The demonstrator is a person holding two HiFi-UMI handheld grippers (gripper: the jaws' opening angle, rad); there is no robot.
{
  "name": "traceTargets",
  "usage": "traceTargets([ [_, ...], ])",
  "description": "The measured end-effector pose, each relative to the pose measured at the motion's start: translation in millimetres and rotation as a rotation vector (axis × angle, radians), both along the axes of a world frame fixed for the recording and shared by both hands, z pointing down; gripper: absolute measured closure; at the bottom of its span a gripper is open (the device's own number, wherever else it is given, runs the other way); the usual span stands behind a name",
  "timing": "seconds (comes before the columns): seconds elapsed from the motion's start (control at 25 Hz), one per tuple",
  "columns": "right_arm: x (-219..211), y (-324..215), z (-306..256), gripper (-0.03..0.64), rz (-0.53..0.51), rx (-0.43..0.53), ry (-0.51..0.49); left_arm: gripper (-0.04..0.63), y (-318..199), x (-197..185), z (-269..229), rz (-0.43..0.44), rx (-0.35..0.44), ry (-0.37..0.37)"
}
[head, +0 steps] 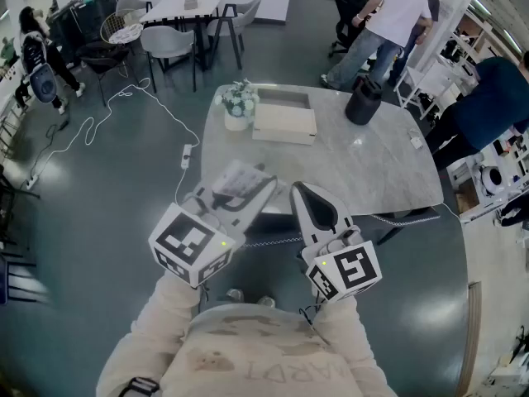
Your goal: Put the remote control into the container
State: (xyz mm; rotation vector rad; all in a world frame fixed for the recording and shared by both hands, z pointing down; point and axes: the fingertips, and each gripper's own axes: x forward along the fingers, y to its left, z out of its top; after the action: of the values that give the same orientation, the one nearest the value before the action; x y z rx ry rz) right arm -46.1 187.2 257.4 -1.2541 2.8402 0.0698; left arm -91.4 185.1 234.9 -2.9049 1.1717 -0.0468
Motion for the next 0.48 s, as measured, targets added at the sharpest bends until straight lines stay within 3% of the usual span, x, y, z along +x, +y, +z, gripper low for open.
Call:
traceTargets([
  [0.48,2.1,6.7,-2.4,0.6,-0.005,-0.003,-0.002,0.492,6.8,4.1,0.6,0.003,-0.017,-0.006],
])
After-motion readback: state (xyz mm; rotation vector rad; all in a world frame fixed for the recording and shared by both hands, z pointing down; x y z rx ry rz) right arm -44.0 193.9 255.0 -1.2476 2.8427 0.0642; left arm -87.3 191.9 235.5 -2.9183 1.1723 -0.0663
